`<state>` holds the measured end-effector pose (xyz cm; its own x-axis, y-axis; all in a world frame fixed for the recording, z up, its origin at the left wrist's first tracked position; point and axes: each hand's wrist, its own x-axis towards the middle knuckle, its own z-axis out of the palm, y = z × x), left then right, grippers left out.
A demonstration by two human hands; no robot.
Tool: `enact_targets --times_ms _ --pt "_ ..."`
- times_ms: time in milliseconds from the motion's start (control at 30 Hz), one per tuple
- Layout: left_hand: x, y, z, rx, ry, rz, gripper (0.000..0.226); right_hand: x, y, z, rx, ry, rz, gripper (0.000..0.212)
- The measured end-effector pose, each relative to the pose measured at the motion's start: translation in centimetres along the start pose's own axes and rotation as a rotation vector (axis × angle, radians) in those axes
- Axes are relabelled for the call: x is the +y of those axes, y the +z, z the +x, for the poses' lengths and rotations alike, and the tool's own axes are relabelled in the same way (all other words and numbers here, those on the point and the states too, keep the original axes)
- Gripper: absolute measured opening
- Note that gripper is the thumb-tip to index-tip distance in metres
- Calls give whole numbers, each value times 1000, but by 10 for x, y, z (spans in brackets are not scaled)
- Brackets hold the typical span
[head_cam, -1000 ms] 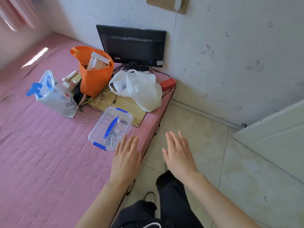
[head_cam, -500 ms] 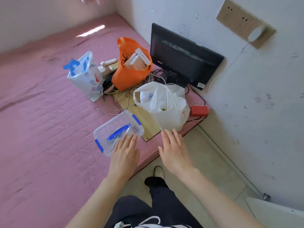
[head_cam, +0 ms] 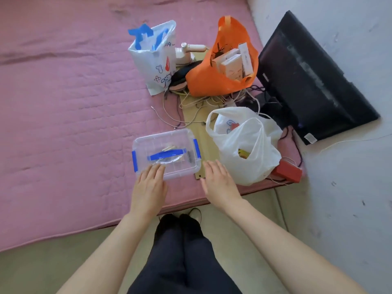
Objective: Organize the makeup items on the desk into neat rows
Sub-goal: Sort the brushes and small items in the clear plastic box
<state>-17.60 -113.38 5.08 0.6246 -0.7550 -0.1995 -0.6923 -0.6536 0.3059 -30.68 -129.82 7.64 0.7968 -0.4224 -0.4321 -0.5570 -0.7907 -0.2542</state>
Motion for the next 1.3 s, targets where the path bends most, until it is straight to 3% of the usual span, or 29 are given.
enact_targets --times_ms 367,500,700,933,1067,1200,1300 --pt "-94 71 68 28 -184 -94 41 -6 55 125 -13 9 -20 52" --pt "-122 103 81 30 -264 -133 56 8 87 158 -27 105 -2 59" --pt "-132 139 92 30 -577 -512 60 32 119 192 -72 210 128 66" --pt "-129 163 100 189 -717 -498 47 53 145 206 138 157 286 52" --pt "-140 174 100 227 -736 -535 36 63 163 210 184 66 205 61" --pt "-145 181 102 279 -747 -496 29 63 161 210 287 85 419 51" --pt "-144 185 102 313 -763 -428 28 64 168 210 351 68 347 50"
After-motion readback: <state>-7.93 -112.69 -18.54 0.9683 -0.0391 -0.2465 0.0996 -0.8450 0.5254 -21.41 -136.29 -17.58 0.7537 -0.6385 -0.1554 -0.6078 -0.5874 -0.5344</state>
